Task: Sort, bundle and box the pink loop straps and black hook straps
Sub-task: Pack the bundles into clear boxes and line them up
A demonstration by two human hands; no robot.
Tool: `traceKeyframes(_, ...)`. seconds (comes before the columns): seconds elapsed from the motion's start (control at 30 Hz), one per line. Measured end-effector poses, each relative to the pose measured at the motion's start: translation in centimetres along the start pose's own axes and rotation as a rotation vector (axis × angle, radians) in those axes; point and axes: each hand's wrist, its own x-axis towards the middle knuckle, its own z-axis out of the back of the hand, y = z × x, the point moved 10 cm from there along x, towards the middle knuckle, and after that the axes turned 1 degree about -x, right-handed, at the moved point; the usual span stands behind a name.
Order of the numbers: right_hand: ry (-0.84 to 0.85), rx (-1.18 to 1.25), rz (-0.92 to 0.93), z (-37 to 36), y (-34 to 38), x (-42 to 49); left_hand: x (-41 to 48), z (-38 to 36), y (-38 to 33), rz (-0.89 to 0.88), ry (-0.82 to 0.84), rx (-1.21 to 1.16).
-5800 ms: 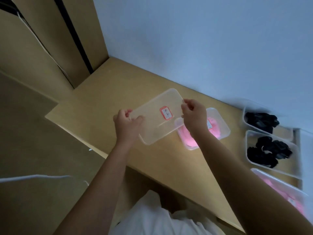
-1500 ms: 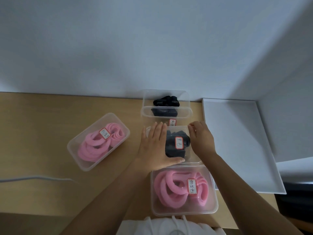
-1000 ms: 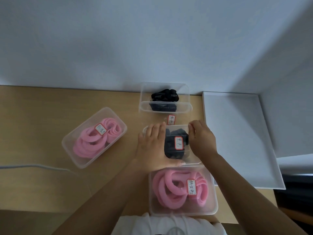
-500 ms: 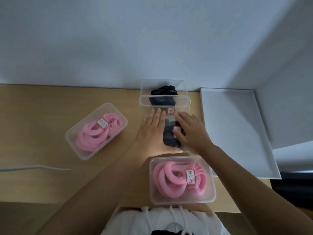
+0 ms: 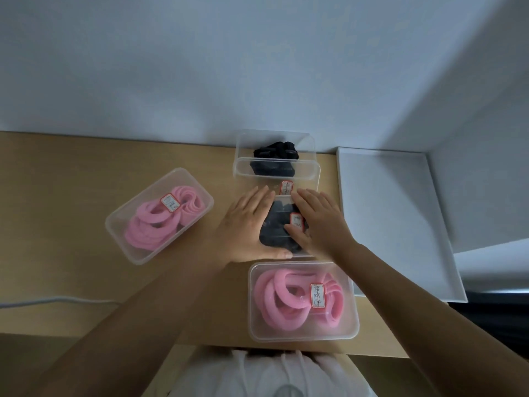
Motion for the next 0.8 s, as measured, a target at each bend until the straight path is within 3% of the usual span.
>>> traceKeyframes(0.13, -0.023, 0.13, -0.042, 0.3, -0.6, 0.0, -0.2, 0.7, 0.2, 0.046, -0.085, -0.098)
traceKeyframes(0.33, 0.012, 0.083, -0.023, 0.3, -0.2, 0.3, 0.2, 1.1, 0.7, 0.047, -0.039, -0.14)
traceKeyframes(0.8, -0.082, -0.086, 0.031, 0.4, 0.4, 0.4, 0.1, 1.0, 0.2, 0.01, -0.215, 0.059)
